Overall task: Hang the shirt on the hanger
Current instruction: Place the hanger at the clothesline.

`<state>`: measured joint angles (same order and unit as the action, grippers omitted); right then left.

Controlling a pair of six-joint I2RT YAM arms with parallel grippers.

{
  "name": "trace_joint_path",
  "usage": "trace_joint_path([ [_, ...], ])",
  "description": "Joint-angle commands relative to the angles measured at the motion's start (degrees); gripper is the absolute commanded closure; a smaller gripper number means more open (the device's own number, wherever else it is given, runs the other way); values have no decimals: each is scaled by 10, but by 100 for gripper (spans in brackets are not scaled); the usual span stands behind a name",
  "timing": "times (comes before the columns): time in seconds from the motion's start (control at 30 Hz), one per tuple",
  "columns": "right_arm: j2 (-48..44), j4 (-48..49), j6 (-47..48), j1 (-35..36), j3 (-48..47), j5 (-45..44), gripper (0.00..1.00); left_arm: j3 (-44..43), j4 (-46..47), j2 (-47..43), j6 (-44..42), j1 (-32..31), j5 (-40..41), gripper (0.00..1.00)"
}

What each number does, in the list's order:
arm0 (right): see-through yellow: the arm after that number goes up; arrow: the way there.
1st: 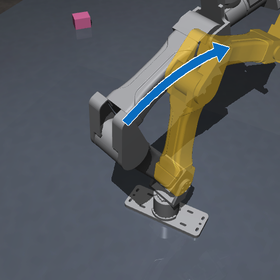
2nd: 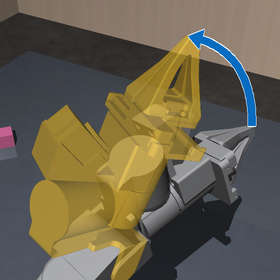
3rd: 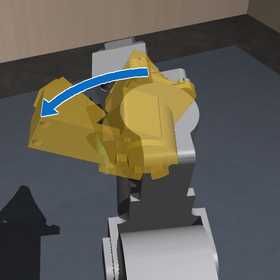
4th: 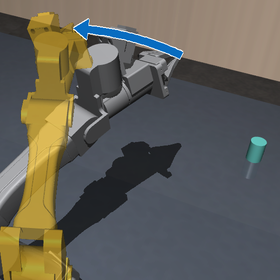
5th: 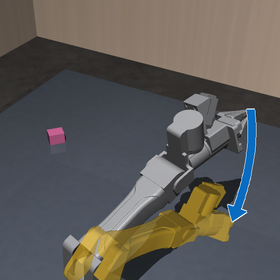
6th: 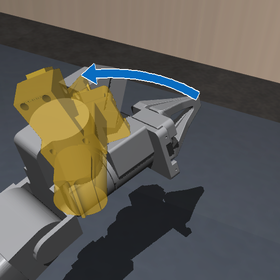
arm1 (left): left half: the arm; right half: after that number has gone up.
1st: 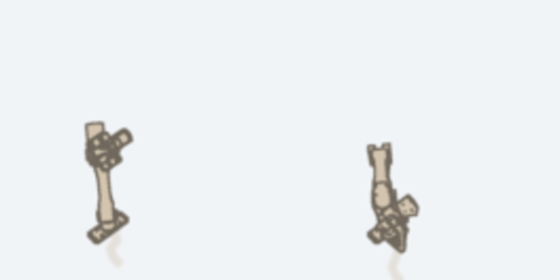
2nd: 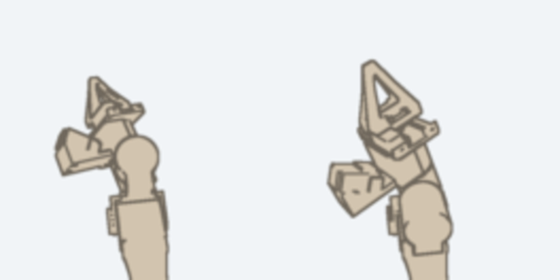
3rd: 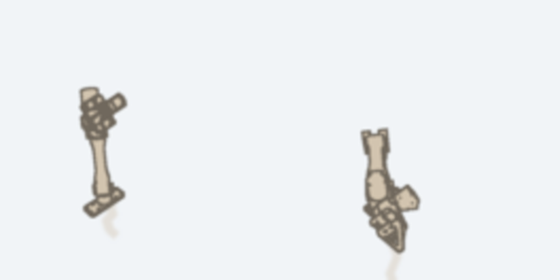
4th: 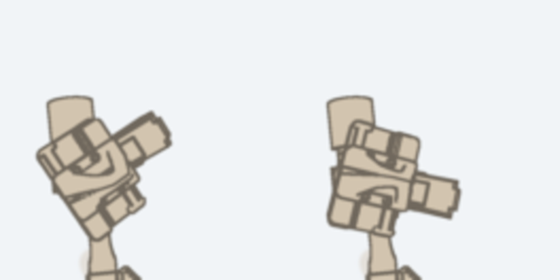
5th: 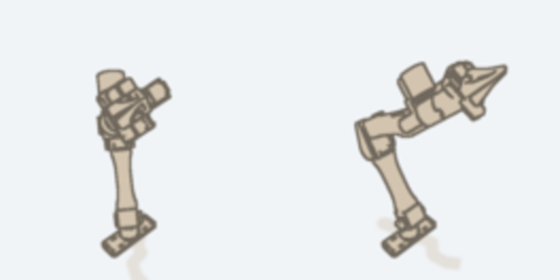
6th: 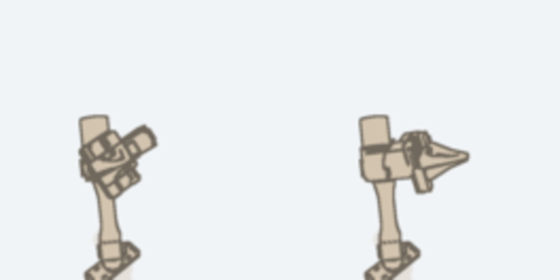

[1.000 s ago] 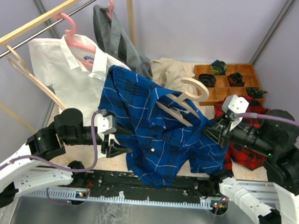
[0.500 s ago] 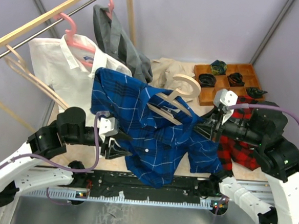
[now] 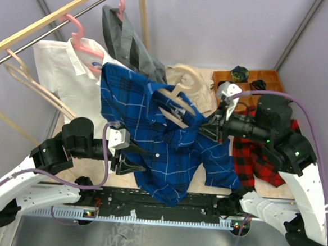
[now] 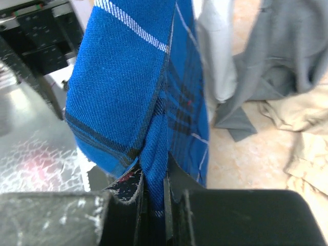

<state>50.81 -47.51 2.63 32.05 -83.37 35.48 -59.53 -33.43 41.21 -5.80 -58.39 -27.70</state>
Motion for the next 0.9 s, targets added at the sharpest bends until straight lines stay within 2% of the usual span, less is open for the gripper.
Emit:
trace_joint_path([
  [0.0, 28, 50, -7, 113, -39, -108, 100, 4, 16, 2, 2, -1, -7, 38],
  [0.1, 57, 48, -6, 162, -50, -171, 100, 4, 17, 3, 1, -1, -4, 38],
  [0.37, 135, 39, -31, 177, -116, -212, 100, 1, 16, 1, 2, -1, 3, 38],
  [0.53, 190, 27, -18, 232, -165, -271, 100, 5, 15, 0, 2, -1, 10, 38],
  [0.77, 257, 35, -21, 241, -241, -340, 100, 6, 20, 7, 7, -1, 11, 37],
  [0.87, 284, 35, -14, 241, -281, -336, 100, 4, 19, 9, 9, -1, 10, 37],
])
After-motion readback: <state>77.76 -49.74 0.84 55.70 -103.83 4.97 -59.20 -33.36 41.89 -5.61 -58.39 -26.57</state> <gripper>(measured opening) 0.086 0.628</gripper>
